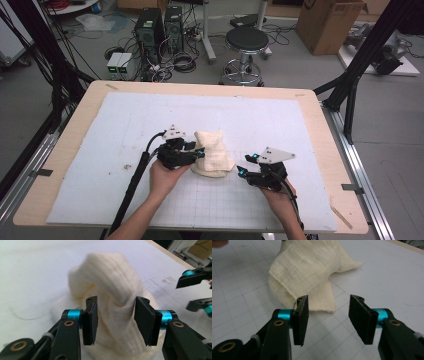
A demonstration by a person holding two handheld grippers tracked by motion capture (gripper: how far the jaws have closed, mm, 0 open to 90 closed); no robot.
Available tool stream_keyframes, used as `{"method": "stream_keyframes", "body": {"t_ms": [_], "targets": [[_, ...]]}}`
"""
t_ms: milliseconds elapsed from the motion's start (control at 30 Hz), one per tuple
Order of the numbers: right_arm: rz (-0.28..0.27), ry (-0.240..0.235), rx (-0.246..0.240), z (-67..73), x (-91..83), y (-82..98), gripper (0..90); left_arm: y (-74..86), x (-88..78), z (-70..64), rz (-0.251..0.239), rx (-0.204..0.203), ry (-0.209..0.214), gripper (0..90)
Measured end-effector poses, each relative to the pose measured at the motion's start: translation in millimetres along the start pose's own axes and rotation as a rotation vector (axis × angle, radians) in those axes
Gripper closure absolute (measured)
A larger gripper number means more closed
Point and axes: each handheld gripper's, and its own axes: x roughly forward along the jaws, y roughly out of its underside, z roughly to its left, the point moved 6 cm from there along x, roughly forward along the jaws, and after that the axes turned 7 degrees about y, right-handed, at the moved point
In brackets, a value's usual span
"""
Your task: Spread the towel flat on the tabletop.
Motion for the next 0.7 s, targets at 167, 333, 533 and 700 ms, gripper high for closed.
{"method": "stream_keyframes", "body": {"t_ms": [167,333,533,700], "targets": [[0.048,-0.035,0.015,-2.1,21.6,-3.3,61.1,2.5,-15.6,16.6,-0.009,-0.001,-0.024,56.7],[0.087,-0.067,0.044,-3.4,36.9,-1.6,63.5,8.5,-19.8,27.7,0.002,0.002,-0.033,59.9],[0.148,-0.086,0.053,-3.5,46.2,6.3,71.9,14.5,-7.3,36.2,0.027,-0.011,-0.012,63.3],[0.169,-0.105,0.079,-4.9,46.7,9.3,86.9,20.5,2.7,49.6,0.05,-0.057,-0.025,63.7]]}}
